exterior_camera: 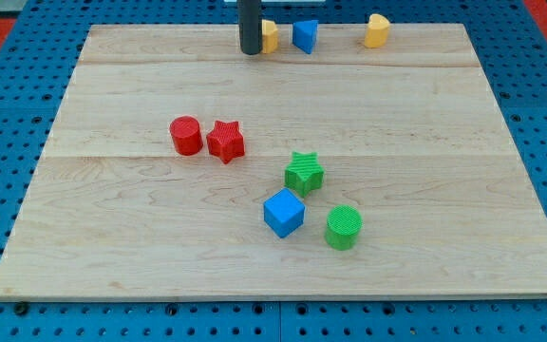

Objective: Slide green star along with red star towards top center

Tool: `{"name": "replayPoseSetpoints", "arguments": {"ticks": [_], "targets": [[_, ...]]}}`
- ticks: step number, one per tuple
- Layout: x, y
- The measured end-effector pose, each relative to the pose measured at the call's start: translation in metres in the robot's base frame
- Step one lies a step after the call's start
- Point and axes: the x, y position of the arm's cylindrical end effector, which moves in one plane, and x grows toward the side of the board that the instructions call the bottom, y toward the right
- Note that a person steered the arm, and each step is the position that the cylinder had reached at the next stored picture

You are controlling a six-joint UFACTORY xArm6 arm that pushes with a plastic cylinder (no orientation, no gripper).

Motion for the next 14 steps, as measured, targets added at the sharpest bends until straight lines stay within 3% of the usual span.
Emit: {"name": "replayPoseSetpoints", "arguments": {"ticks": [1, 2, 3, 4, 6, 7, 8, 11, 14], "targets": [[-0.019, -0.028], [-0.022, 0.001], [0.004, 0.077], [0.030, 0.095], [0.200, 0.097], [0.255, 0.109], [0.273, 0.093], [0.237, -0.064], [0.157, -0.069]]}}
